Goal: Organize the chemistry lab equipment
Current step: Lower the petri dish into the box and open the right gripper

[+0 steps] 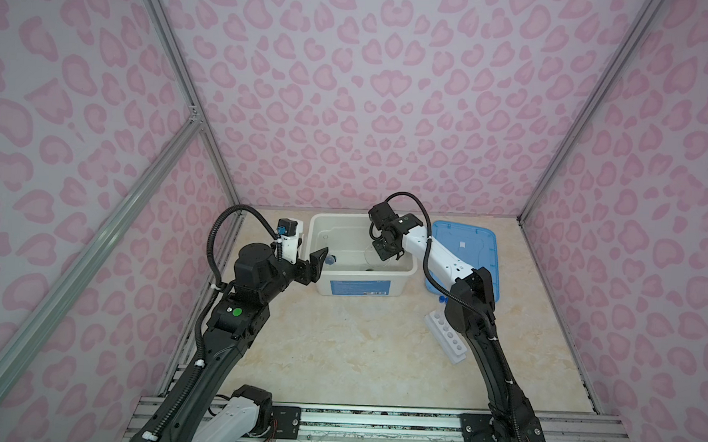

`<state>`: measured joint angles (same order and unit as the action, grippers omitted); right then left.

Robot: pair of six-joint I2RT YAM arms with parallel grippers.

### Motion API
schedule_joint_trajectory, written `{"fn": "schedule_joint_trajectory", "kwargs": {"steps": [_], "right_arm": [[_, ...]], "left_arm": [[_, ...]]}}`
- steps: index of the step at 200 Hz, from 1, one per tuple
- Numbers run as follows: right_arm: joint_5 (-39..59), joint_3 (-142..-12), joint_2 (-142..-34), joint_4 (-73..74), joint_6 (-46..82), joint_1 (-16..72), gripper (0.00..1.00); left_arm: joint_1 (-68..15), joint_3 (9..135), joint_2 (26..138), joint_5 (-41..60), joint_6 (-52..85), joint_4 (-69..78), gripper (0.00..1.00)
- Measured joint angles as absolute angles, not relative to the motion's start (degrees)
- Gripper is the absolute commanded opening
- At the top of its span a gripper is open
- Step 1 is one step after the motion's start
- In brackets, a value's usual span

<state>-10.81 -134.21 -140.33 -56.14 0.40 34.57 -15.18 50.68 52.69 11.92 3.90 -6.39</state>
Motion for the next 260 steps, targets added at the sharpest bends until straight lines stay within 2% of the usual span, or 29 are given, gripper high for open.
{"fn": "schedule_joint_trajectory", "kwargs": {"steps": [200,260], "right_arm": [[-9.41,-130.28,-140.90,-52.95,0.49,34.74,0.00],[-9.39,-130.28,-141.14,-52.36,0.45,34.74,0.08]], "left_arm": [[-15.22,50.33,52.62,11.09,3.25,-7.18,0.80],[-15.22,50.33,52.64,11.09,3.25,-7.18,0.80]]}}
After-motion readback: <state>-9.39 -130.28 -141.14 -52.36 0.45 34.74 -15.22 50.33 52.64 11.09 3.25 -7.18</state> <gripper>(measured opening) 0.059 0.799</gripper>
